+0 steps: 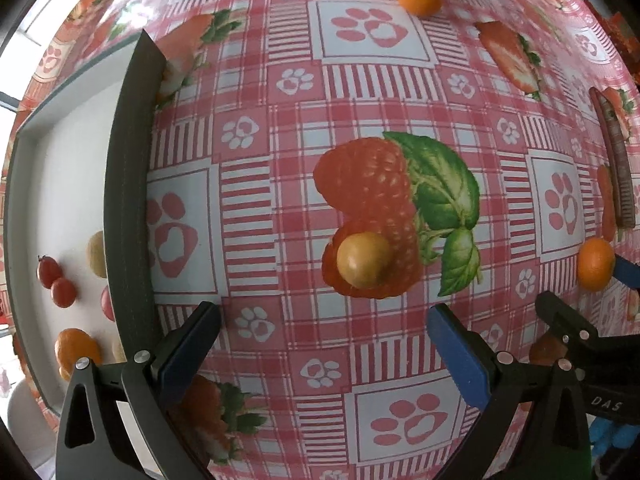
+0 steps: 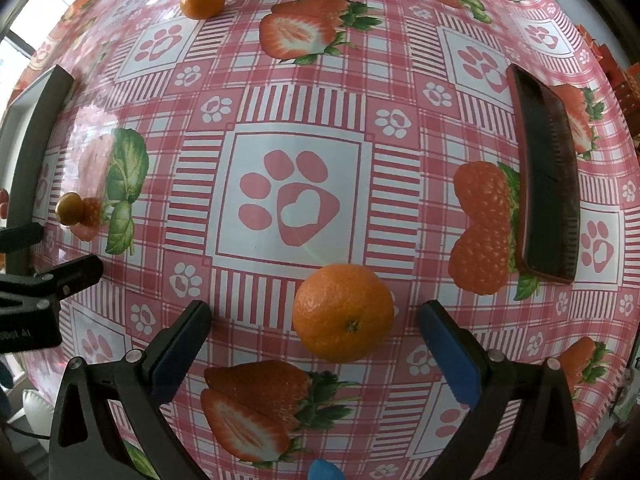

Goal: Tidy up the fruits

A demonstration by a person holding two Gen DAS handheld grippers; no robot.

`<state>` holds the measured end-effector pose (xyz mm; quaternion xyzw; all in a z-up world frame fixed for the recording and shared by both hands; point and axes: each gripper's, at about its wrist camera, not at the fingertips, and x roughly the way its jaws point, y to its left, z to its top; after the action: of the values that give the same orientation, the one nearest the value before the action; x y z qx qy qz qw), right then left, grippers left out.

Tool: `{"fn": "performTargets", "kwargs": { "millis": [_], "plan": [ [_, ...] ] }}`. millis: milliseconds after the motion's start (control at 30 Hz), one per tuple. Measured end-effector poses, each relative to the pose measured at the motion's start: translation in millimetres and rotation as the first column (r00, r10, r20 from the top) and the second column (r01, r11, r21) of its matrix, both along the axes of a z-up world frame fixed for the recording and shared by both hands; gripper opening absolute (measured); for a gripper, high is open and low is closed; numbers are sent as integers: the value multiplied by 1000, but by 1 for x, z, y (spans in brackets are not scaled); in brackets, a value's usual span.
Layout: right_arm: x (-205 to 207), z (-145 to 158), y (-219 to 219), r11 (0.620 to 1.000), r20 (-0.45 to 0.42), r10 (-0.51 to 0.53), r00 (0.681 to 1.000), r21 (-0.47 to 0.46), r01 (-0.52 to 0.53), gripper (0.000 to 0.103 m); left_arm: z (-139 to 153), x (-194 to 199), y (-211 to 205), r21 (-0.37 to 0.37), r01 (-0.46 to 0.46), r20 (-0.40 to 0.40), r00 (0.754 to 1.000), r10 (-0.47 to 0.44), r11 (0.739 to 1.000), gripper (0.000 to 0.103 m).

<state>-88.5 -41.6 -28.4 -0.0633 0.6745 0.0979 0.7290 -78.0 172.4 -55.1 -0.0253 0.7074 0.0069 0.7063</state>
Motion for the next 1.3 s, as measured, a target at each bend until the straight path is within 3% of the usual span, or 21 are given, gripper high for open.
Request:
{"fn": "performTargets", "kwargs": {
  "millis": [233,467,1300],
  "plan": [
    [2,-1,1,1000,-12,12,1000,-2,-12,103,-8,20,3,-4,-3,-145,989,2,1000,103],
    [0,-2,1,1000,-12,15,1000,0,-15,103,-5,22,7,-3,-25,-112,993,24,1000,103],
    [-1,-2,1,1000,-12,16,1000,3,-16,103,-6,20,6,-3,-26,-135,991,26,1000,103]
  ]
}}
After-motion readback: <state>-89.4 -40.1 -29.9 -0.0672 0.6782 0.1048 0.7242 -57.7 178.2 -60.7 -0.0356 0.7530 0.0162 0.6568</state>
